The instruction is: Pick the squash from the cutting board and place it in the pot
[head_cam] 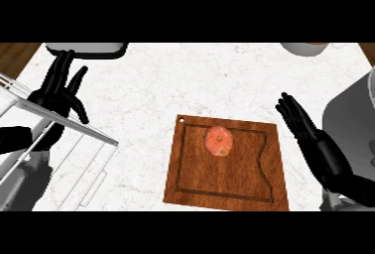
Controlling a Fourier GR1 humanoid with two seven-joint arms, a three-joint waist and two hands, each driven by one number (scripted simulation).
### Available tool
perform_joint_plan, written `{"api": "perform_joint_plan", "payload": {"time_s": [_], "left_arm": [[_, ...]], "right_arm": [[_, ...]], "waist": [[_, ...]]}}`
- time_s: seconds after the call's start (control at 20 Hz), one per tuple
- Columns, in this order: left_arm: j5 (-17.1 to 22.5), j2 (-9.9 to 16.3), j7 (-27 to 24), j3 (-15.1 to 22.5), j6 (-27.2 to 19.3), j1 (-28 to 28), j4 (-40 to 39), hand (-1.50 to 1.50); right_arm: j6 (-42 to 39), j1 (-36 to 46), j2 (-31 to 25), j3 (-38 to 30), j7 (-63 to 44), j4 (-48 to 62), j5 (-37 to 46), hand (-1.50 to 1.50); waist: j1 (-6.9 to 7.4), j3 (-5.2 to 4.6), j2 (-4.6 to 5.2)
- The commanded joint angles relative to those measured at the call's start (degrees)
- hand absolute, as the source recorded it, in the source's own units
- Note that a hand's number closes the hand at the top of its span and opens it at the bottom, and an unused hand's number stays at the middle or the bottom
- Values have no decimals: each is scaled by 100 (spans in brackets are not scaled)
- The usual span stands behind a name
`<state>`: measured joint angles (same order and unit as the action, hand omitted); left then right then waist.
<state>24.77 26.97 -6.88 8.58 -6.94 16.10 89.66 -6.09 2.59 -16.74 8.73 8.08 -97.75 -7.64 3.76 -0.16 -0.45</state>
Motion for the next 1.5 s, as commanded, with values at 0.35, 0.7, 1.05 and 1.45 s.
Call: {"api": "perform_joint_plan", "payload": {"time_s": [0.35,0.7,1.05,1.45], "left_arm": [[152,834,-1247,-124,957,-938,-1382,0],[-142,737,-1021,-130,1445,-832,-1731,0],[-436,602,-949,332,496,-282,-1955,0],[-127,495,-636,1232,-830,354,-2148,0]], "right_arm": [[1300,-324,-1194,-879,-867,463,1605,-150],[1894,-397,-916,-920,-580,65,1920,-150],[1642,-499,-1201,-500,-1107,-49,2425,-150],[809,-375,-1617,215,-2190,-28,2899,-150]], "waist": [[-103,-34,195],[178,52,130],[331,-2,246],[533,-27,314]]}}
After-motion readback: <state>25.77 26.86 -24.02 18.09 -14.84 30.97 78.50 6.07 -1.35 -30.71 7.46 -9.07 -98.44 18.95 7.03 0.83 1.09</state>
